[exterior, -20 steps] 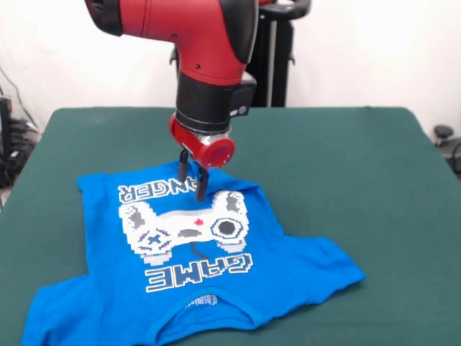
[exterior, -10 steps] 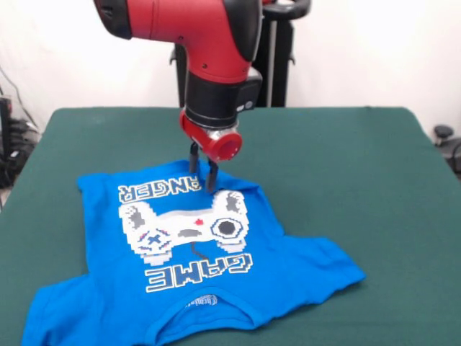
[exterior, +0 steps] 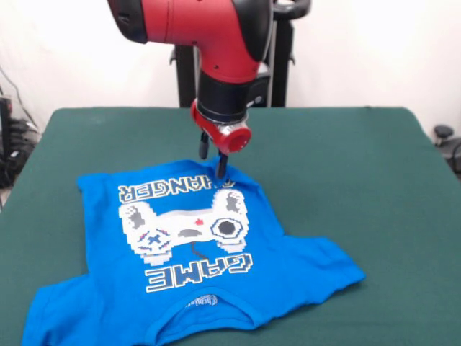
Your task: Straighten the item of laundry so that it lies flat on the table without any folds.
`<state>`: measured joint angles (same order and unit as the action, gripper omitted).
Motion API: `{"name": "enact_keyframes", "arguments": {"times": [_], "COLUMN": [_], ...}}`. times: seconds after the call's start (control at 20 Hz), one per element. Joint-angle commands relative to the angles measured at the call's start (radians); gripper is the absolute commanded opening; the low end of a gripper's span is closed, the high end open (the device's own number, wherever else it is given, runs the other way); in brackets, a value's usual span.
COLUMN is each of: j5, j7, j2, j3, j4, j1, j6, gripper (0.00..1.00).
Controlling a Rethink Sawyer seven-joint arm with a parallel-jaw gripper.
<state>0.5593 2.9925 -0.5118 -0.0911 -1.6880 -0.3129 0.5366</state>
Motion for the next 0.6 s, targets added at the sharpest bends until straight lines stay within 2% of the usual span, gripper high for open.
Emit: {"name": "enact_keyframes", "arguments": {"times": [0.05,0.4,0.6], "j5": [-0.071,-0.15,-0.179], "j7": [-0.118,-0.197,-0.227], "j2": [0.105,0.103,0.118], "j3": [-0.105,-0.196,-0.263], "j4": [-0.071,-0.11,-0.13], "j1": [0.009,-0.063,-0.111], "j6": [0.134,0.221,0.231], "gripper": [1.0,1.0,1.0]}}
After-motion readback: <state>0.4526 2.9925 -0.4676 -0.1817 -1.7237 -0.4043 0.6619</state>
